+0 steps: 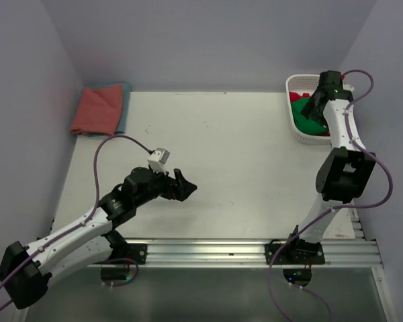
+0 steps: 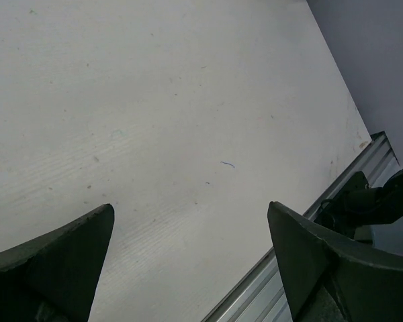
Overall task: Fold and stack the t-shirts
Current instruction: Grab the tshirt from the pile
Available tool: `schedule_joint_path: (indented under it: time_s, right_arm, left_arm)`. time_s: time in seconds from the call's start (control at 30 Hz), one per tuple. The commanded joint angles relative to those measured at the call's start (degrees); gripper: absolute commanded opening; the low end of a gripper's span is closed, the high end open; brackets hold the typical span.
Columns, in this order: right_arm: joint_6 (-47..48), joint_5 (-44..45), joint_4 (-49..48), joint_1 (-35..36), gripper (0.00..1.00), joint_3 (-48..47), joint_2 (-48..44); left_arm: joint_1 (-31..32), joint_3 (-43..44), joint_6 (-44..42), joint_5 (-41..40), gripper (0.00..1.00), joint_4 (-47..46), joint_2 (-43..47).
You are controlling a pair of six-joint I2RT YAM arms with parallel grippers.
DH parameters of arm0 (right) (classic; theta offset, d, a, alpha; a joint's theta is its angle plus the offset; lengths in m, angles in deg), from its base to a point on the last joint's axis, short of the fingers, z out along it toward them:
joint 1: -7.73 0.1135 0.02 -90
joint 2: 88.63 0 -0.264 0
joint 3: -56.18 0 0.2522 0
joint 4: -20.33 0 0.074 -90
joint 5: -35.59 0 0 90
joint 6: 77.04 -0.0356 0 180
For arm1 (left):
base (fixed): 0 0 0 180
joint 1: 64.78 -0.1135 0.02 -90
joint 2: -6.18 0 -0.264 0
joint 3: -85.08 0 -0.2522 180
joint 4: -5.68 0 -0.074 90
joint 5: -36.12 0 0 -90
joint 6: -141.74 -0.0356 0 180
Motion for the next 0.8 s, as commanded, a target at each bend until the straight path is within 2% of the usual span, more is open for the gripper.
schedule_joint_path:
  time_s: [0.0,0.37,0.47,0.57,0.67,0.7,0.77]
  right_arm:
    - [-2.14,-2.37,-2.34,-0.86,0.99,-5.76,3.98]
    - [0.59,-7.49,4.07,-2.89,0.96,-34.50,26.23]
    - [0.15,-8.19,5.13,-4.12,0.94,-36.01,29.75]
    - [0.15,-8.19,2.59,-4.30,0.93,-31.45,29.76]
    - [0.24,-9.41,-0.40,-4.47,0.81,-27.23,29.41]
    - [0.15,-10.21,-0.75,-4.56,0.65,-26.87,29.67]
    - [-0.03,-12.22,-0.84,-4.74,0.54,-26.52,30.20]
  left_arm:
    - [-0.25,-2.36,-0.08,0.23,1.00,2.74,3.02]
    - [-0.16,-9.66,3.08,-1.00,1.00,5.29,13.14]
    - [-0.25,-9.84,3.44,-1.44,1.00,5.82,14.11]
    - [-0.25,-9.75,3.26,-2.23,1.00,6.61,14.20]
    - [-0.25,-9.75,3.26,-2.50,1.00,6.88,13.85]
    - [-0.25,-9.75,3.35,-2.50,1.00,6.79,13.58]
    - [-0.16,-9.75,3.44,-2.50,1.00,6.53,13.06]
